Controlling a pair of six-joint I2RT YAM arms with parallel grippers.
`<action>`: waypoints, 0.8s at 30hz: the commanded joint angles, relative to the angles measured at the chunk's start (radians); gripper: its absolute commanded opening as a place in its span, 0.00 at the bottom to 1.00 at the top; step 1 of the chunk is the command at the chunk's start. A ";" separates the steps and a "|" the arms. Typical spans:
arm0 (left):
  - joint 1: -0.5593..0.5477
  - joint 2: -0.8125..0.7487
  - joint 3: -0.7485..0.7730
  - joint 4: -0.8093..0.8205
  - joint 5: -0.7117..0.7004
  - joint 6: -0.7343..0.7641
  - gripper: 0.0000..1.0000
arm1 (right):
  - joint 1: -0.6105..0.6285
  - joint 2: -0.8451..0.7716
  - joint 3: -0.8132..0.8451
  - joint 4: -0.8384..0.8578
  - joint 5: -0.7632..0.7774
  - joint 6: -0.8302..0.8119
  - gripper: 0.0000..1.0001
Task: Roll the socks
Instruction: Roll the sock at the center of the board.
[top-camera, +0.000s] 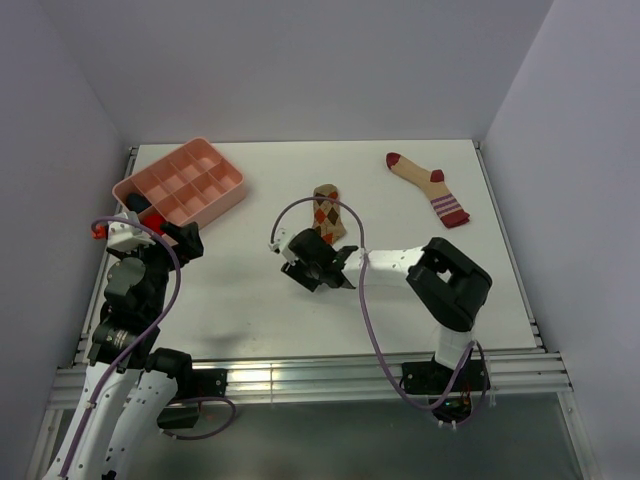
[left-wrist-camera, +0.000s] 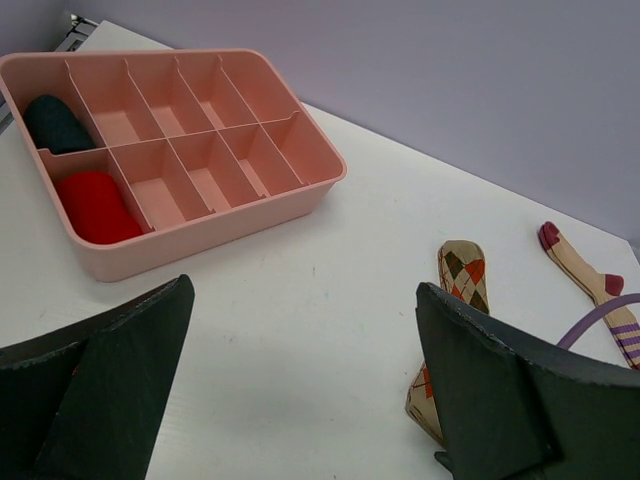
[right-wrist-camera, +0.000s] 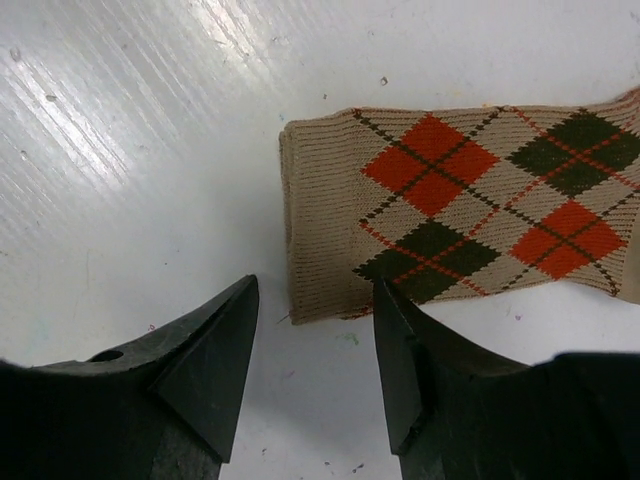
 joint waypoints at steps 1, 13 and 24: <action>0.005 0.000 -0.001 0.034 0.016 0.019 1.00 | 0.014 0.022 -0.002 0.041 0.017 -0.025 0.57; 0.007 0.000 -0.001 0.032 0.014 0.021 1.00 | 0.016 0.088 0.029 0.003 0.053 0.033 0.50; 0.005 -0.003 0.000 0.035 0.016 0.024 0.99 | 0.016 0.128 0.070 -0.055 -0.003 0.047 0.48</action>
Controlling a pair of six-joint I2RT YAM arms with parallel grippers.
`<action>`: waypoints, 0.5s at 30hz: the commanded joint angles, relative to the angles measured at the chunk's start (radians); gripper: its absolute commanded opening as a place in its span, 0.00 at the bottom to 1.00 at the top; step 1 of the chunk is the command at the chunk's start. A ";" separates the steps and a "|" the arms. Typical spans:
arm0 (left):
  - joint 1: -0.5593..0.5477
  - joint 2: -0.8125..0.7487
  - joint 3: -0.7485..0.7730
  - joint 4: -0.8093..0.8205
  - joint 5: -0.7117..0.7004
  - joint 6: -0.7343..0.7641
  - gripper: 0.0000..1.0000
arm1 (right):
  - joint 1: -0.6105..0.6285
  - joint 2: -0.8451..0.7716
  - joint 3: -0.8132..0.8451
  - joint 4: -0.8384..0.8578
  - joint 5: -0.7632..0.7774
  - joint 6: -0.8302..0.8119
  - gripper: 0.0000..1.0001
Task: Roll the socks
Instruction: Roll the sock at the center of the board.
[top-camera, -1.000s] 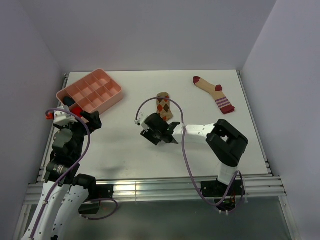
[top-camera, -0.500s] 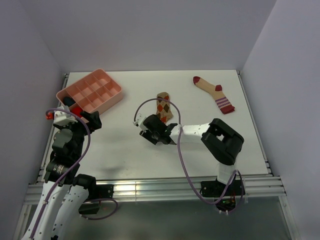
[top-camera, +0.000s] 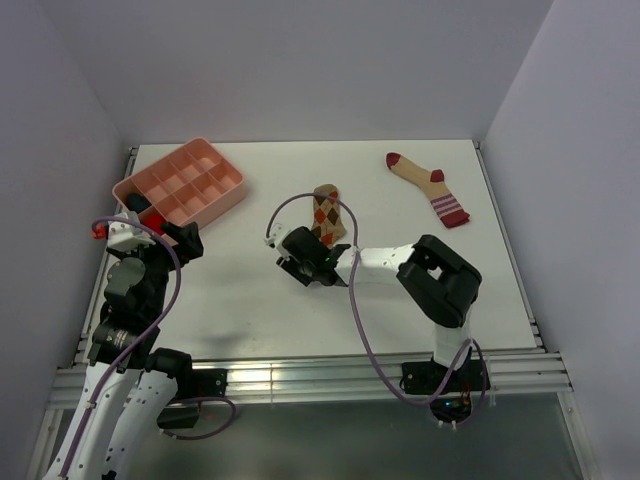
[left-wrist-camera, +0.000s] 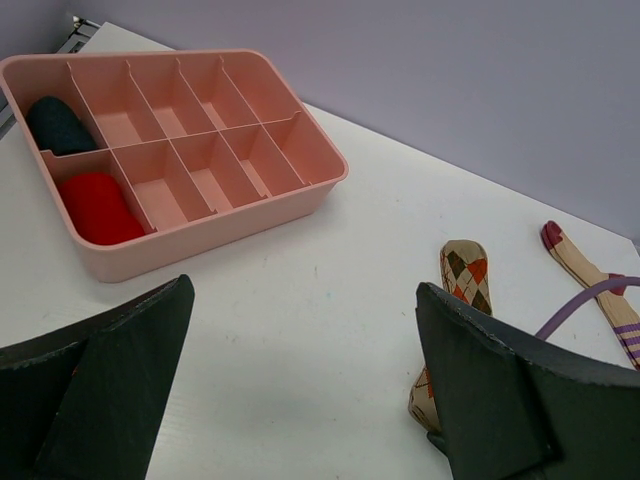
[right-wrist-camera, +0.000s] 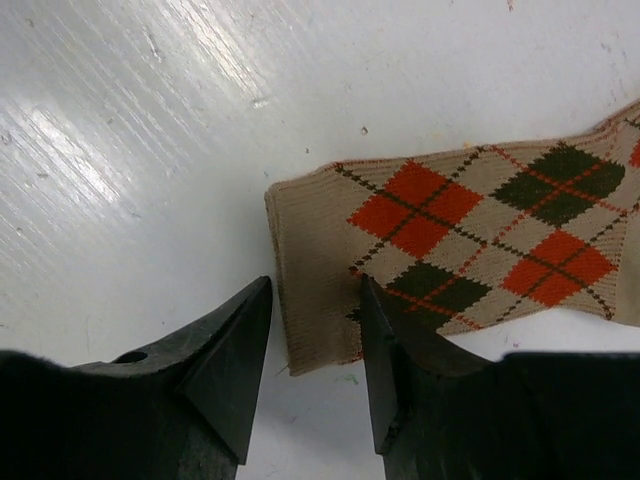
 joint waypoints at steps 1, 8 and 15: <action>0.006 -0.003 0.001 0.034 0.015 0.017 0.99 | 0.008 0.091 0.036 -0.117 -0.058 -0.023 0.50; 0.006 -0.014 -0.002 0.034 -0.002 0.015 0.99 | 0.008 0.197 0.180 -0.209 -0.236 -0.129 0.49; 0.006 -0.014 -0.004 0.032 -0.011 0.017 1.00 | 0.008 0.293 0.371 -0.326 -0.353 -0.211 0.46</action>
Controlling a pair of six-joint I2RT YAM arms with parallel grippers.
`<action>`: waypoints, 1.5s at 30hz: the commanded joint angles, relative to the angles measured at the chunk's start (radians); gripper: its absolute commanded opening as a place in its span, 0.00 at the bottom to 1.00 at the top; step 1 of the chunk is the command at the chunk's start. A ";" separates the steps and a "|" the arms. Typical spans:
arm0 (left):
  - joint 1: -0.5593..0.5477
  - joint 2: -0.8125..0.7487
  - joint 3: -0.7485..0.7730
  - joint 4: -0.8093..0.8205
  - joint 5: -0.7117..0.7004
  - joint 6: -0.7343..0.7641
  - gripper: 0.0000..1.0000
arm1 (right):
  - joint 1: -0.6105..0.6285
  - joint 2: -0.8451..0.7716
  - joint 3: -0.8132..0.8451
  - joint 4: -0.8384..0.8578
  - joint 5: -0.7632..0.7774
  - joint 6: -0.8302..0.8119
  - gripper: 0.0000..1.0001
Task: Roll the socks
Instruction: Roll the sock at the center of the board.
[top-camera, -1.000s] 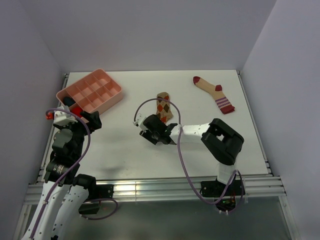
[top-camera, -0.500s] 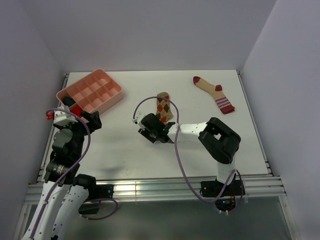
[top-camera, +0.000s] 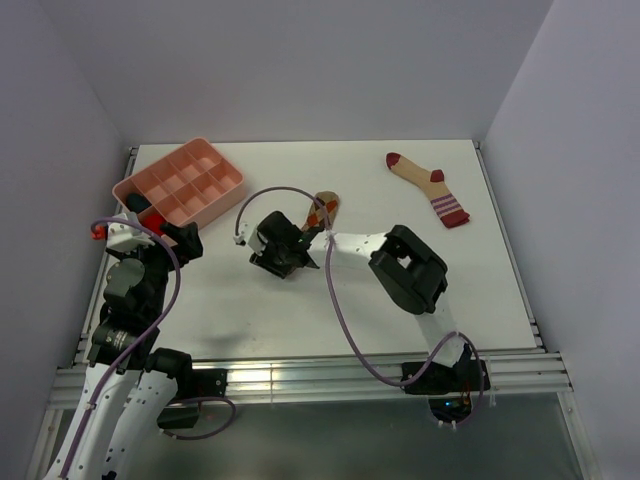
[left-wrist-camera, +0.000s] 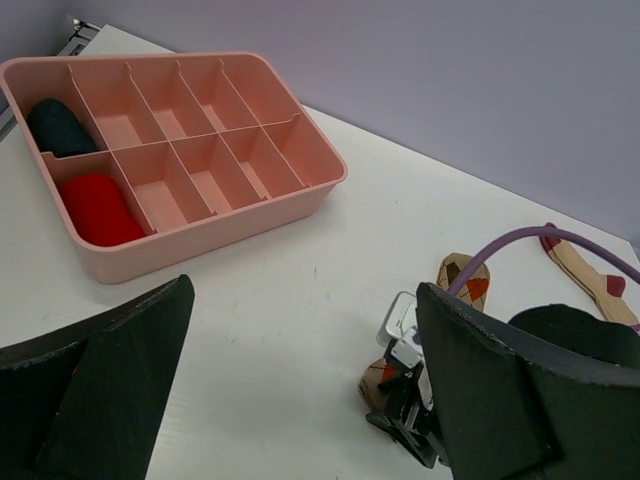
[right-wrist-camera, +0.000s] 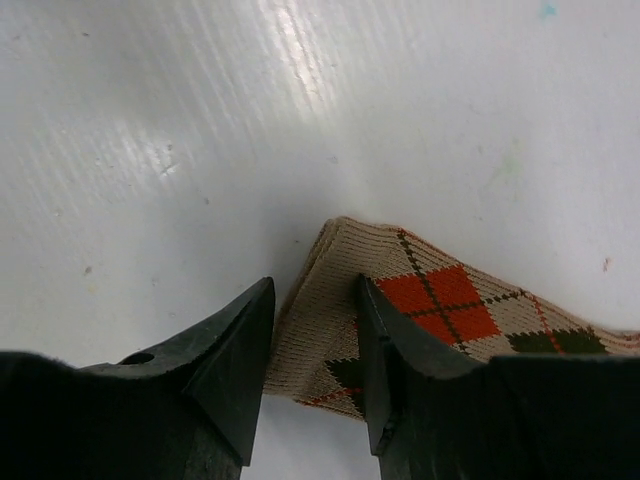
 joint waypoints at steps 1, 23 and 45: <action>0.006 -0.007 -0.002 0.032 -0.009 0.017 0.99 | 0.008 0.077 0.031 -0.195 -0.098 -0.059 0.46; 0.008 -0.007 -0.002 0.034 0.004 0.013 0.99 | -0.226 -0.268 -0.199 -0.018 -0.010 0.355 0.49; 0.012 0.001 -0.003 0.038 0.007 0.020 0.99 | -0.306 -0.097 0.005 -0.023 0.002 0.134 0.56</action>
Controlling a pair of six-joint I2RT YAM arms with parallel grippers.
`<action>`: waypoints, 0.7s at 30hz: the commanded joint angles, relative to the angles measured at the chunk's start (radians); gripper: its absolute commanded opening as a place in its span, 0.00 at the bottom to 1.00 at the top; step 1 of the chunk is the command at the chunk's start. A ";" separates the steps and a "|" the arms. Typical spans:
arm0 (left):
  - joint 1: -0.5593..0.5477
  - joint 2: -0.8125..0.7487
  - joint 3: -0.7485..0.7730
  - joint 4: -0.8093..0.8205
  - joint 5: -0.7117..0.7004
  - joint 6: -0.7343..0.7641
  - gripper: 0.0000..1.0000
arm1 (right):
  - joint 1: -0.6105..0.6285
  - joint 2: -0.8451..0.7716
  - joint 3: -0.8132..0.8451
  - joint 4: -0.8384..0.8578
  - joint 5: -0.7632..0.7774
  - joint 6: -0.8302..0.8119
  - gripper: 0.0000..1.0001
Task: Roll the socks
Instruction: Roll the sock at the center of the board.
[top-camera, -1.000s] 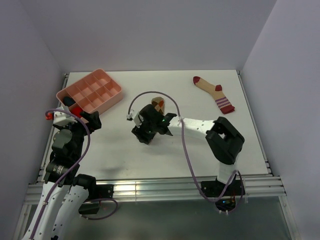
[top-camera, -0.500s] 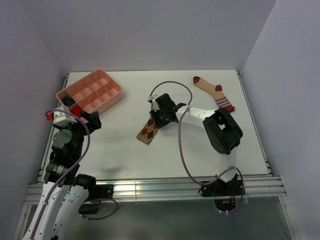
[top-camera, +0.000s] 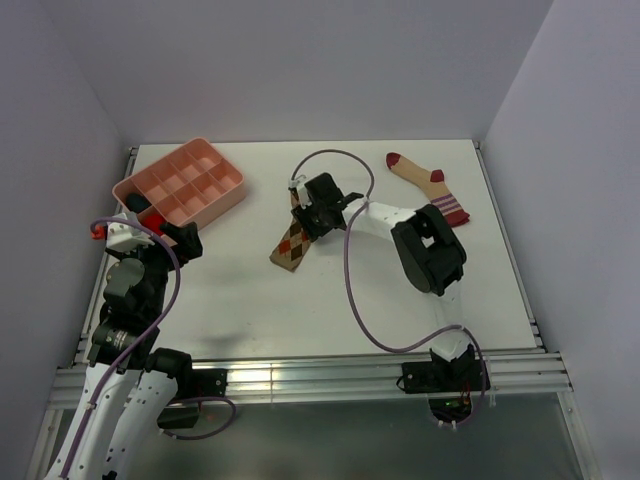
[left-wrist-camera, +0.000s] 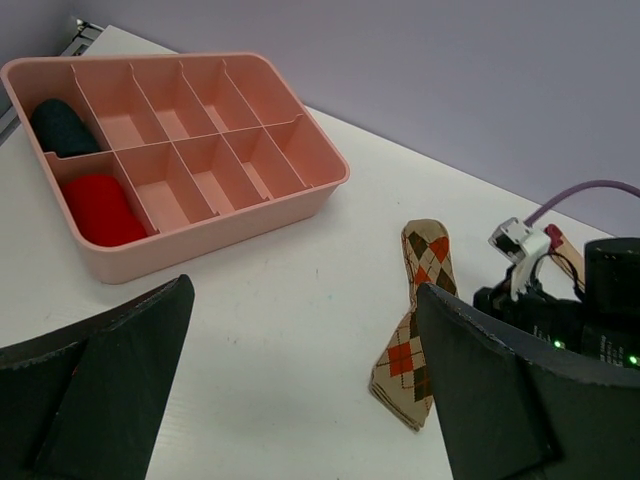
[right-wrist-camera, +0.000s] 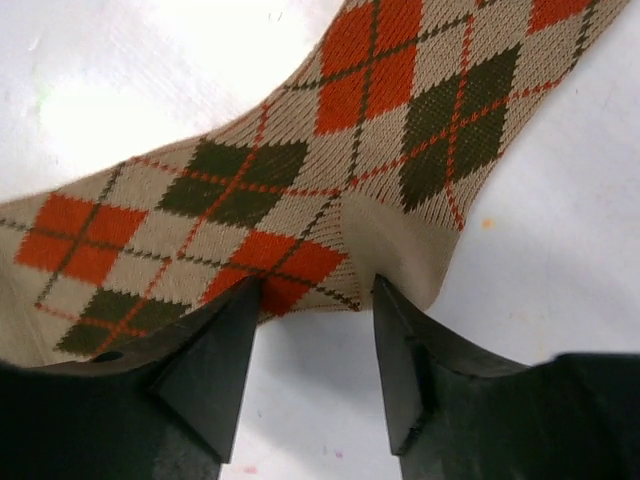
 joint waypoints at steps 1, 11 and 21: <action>0.007 -0.001 -0.003 0.039 0.008 0.020 0.99 | 0.022 -0.143 -0.113 0.053 -0.006 -0.088 0.58; 0.017 0.001 -0.003 0.044 0.029 0.018 0.99 | 0.200 -0.327 -0.370 0.232 0.053 -0.153 0.68; 0.017 -0.010 -0.006 0.044 0.026 0.020 0.99 | 0.262 -0.278 -0.346 0.216 0.066 -0.188 0.61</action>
